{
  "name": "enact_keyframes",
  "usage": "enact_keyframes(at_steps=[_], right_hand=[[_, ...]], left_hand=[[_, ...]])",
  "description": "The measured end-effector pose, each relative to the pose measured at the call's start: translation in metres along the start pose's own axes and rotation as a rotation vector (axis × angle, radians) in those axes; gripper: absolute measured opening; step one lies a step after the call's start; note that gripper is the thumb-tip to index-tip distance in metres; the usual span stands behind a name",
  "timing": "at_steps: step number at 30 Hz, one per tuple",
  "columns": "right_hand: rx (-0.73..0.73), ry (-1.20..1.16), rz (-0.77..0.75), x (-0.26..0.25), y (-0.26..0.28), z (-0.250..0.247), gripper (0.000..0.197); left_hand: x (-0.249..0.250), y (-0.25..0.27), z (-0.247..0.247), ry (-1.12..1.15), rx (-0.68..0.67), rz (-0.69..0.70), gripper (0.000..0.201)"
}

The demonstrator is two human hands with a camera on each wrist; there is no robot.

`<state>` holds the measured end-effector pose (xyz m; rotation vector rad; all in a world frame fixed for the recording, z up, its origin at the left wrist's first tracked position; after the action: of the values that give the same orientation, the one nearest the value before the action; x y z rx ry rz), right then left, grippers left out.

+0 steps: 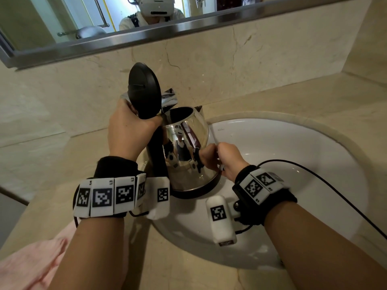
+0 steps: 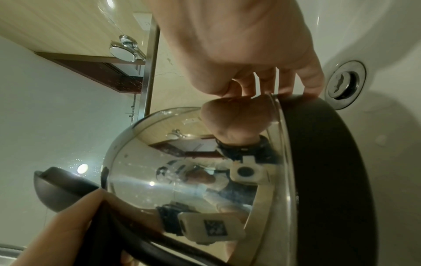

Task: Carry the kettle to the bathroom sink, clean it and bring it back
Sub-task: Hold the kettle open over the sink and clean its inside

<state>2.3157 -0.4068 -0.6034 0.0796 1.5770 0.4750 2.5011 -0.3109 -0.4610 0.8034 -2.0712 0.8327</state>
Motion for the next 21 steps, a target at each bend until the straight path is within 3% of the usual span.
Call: enact_keyframes(at_steps=[21], right_hand=[[-0.005, -0.029, -0.009, 0.0035, -0.0006, 0.0011, 0.043]], left_hand=[[0.0017, 0.0013, -0.0004, 0.003, -0.002, 0.012, 0.039]])
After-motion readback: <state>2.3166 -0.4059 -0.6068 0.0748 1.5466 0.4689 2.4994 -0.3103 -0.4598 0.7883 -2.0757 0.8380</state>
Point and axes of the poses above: each hand's wrist, its own y-axis away from the middle knuckle, its own z-axis out of the palm, x = y × z, the point moved 7 cm from there along -y, towards the middle knuckle, and after that the axes turned 12 degrees about -z, right-handed, at the moved point
